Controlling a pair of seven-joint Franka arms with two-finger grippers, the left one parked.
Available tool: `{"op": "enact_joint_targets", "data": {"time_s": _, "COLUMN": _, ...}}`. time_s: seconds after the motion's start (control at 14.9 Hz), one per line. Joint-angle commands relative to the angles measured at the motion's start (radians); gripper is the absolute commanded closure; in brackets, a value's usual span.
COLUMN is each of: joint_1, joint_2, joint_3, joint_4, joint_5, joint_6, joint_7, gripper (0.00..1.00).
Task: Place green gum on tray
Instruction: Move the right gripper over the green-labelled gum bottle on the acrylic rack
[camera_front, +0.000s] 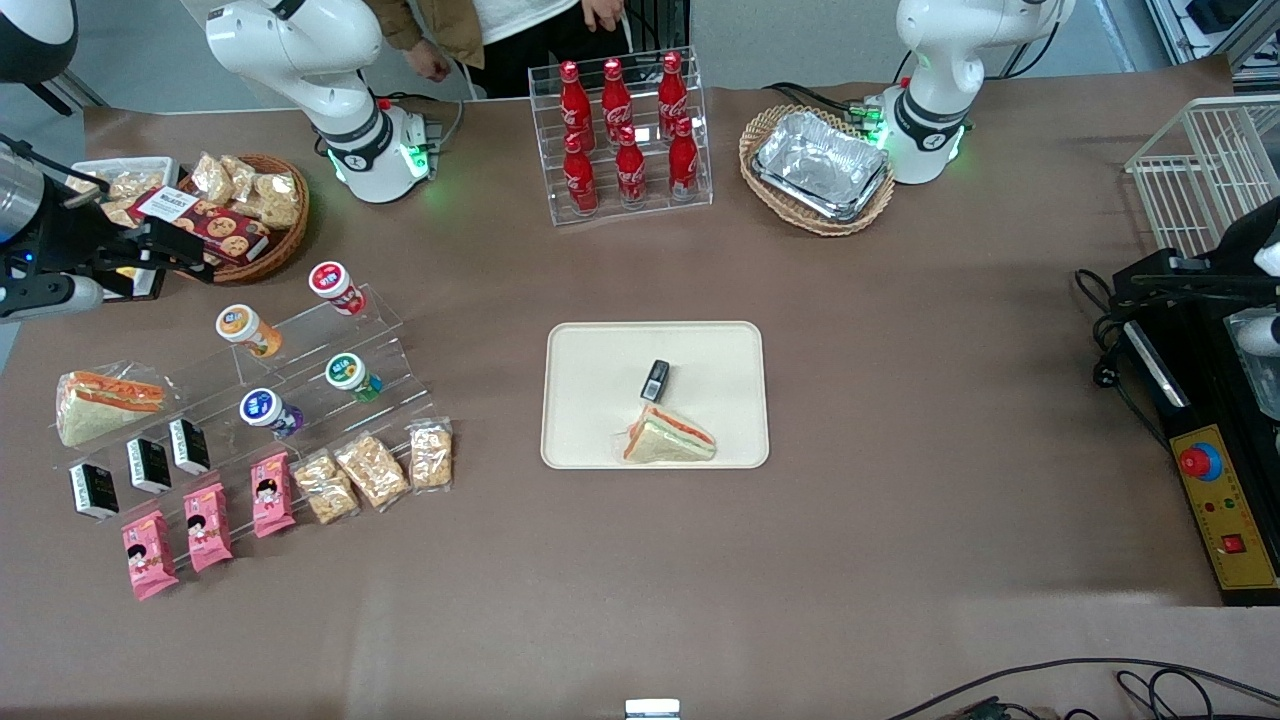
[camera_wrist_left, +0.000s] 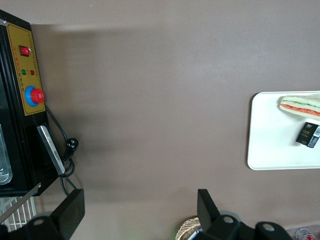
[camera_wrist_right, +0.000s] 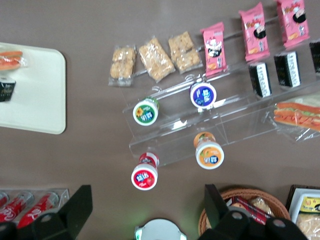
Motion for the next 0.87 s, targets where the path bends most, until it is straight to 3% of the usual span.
{"op": "enact_joint_targets", "data": {"time_s": 0.0, "joint_1": -0.002, "joint_2": -0.062, "joint_3": -0.005, "joint_4": -0.106, "joint_5": -0.004, "joint_6": 0.023, "joint_7": -0.016, "gripper": 0.00}}
{"op": "enact_joint_targets", "data": {"time_s": 0.13, "joint_1": 0.004, "joint_2": -0.107, "joint_3": -0.002, "joint_4": -0.226, "joint_5": -0.003, "joint_6": 0.110, "joint_7": -0.016, "gripper": 0.00}}
{"op": "enact_joint_targets", "data": {"time_s": 0.34, "joint_1": 0.038, "joint_2": -0.190, "joint_3": 0.011, "joint_4": -0.490, "joint_5": 0.001, "joint_6": 0.377, "joint_7": -0.015, "gripper": 0.00}}
{"op": "enact_joint_targets", "data": {"time_s": 0.81, "joint_1": 0.078, "joint_2": -0.101, "joint_3": 0.009, "joint_4": -0.565, "joint_5": 0.001, "joint_6": 0.557, "joint_7": -0.013, "gripper": 0.00}}
